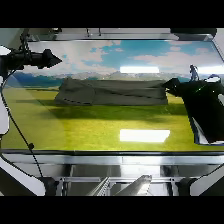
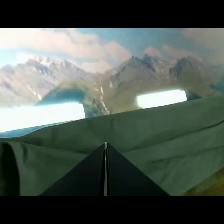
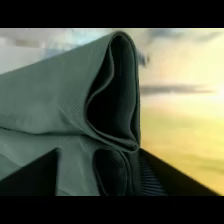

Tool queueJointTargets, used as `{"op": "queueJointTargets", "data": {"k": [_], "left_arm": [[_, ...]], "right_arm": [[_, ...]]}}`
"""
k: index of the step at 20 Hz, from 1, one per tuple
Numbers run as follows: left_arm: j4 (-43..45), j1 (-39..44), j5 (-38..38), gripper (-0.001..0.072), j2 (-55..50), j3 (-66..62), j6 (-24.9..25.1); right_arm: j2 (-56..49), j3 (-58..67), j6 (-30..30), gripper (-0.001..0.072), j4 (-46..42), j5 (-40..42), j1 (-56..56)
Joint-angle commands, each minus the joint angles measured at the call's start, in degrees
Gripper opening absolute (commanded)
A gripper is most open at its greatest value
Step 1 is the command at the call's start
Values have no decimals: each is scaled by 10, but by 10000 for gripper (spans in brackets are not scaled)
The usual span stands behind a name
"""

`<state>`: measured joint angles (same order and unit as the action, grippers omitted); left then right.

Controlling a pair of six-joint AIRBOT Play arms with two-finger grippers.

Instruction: Fold the shirts.

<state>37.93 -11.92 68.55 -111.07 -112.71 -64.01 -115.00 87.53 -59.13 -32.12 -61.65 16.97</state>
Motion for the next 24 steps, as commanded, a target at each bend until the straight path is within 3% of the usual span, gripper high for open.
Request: {"op": "queueJointTargets", "data": {"k": [1, 4, 5, 10, 16, 20, 24], "left_arm": [[0, 22, 30, 23, 0, 0, 12], [1, 46, 33, 23, 0, 0, 28], [2, 58, 29, 23, -2, 0, 35], [61, 146, 17, 20, -55, 0, 7], [154, 273, -85, 14, -113, 0, -69], [166, 326, -160, 13, -136, 0, -89], [165, 351, -174, 13, -152, 0, -101]], "right_arm": [[-15, 11, -2, 417, -11, -21, -12], [-15, 30, -2, 136, -9, -20, -25], [-15, 39, -2, 10, -9, -20, -27], [-5, 92, -8, 13, 40, -75, -28], [71, 103, -10, 12, 123, -132, -43], [124, 103, -36, 12, 140, -143, -66], [149, 103, -63, 12, 158, -143, -97]]}}
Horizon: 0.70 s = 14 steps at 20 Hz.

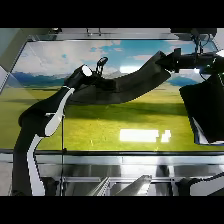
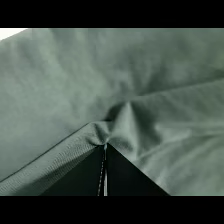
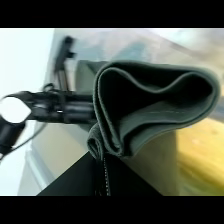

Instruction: Fold the shirts.

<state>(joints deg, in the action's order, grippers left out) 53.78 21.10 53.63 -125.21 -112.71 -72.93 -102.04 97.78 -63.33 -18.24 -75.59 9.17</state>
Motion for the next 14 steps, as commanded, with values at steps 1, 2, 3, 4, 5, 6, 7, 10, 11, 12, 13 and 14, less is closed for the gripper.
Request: {"op": "queueJointTargets", "data": {"k": [1, 2, 3, 4, 5, 6, 7, 10, 11, 12, 13, 14], "left_arm": [[6, 24, -21, 14, -9, -5, -11], [6, 24, -2, 14, -9, -21, -11], [6, 23, 32, 14, -9, -46, -12], [6, 16, 77, 14, 0, -73, -13], [6, 6, 120, 14, 17, -90, -23], [5, -9, 162, 14, 47, -97, -40], [5, -29, 202, 14, 87, -97, -54], [5, -108, 255, 13, 239, -53, -78], [5, -141, 249, 14, 302, -21, -80], [5, -173, 242, 14, 355, 2, -83], [5, -208, 235, 15, 405, 22, -87], [5, -239, 230, 22, 443, 36, -86]], "right_arm": [[20, 0, -21, 13, 26, -4, -26], [20, 0, -21, 13, 31, -3, -33], [20, 0, -21, 12, 31, -3, -40], [20, 0, -30, 13, 31, -3, -49], [20, 0, -36, 12, 31, -3, -57], [20, 0, -43, 12, 36, -3, -67], [20, 0, -44, 12, 47, 0, -77], [20, 0, -44, 12, 82, 59, -130], [19, 0, -43, 13, 82, 92, -155], [15, 0, -41, 13, 85, 133, -187], [9, 0, -37, 13, 94, 176, -222], [-2, 0, -21, 12, 113, 227, -261]]}}
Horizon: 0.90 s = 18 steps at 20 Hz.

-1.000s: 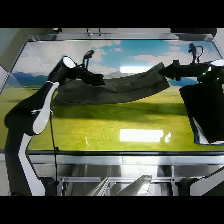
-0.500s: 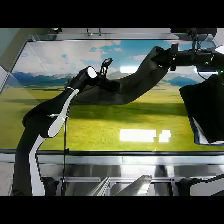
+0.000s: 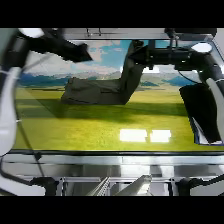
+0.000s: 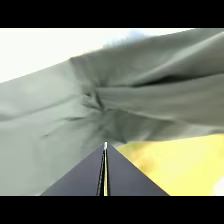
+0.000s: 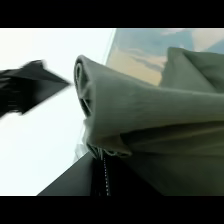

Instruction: Fold the shirts.

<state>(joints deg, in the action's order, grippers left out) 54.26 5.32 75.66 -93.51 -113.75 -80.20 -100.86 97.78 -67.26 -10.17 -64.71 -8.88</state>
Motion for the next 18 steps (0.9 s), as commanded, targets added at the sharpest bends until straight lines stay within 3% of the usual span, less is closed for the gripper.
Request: {"op": "queueJointTargets", "data": {"k": [1, 5, 8, 9, 10, 11, 14, 15, 16, 18], "left_arm": [[0, -110, 7, 23, 158, 58, -13], [0, -192, 11, 25, 229, 105, -7], [0, -205, 7, 31, 251, 177, 31], [0, -205, 7, 31, 251, 201, 41], [-1, -204, 4, 31, 251, 223, 43], [-5, -204, -2, 31, 251, 246, 49], [-3, -204, -20, 31, 251, 283, 59], [-3, -204, -21, 31, 251, 287, 59], [-4, -204, -19, 31, 251, 288, 59], [-4, -204, -12, 31, 251, 288, 59]], "right_arm": [[-28, 1, 43, 13, 61, 171, -118], [-139, 52, 188, 13, 229, 365, -256], [-258, 154, 421, 38, 453, 422, -333], [-295, 188, 495, 233, 535, 421, -350], [-320, 208, 560, 510, 605, 412, -362], [-334, 210, 615, 652, 675, 392, -369], [-341, 207, 626, 643, 704, 302, -356], [-338, 207, 623, 481, 703, 248, -343], [-335, 207, 588, 131, 695, 192, -328], [-322, 207, 483, 52, 635, 132, -284]]}}
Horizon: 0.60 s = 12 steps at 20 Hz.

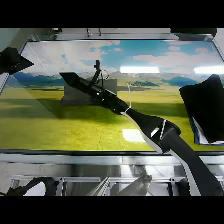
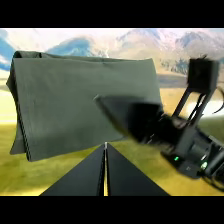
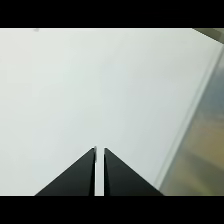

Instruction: Fold the shirts.

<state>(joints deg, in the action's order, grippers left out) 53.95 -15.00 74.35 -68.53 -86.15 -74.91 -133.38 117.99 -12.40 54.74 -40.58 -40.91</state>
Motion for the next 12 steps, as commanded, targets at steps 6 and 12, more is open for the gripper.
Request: {"op": "queueJointTargets", "data": {"k": [6, 12], "left_arm": [[-2, -5, 33, 31, 27, 25, 10], [-17, -52, 10, 31, 144, 186, 16]], "right_arm": [[137, 4, -480, 12, -622, -197, 190], [246, -54, -653, 167, -898, -356, 328]]}}
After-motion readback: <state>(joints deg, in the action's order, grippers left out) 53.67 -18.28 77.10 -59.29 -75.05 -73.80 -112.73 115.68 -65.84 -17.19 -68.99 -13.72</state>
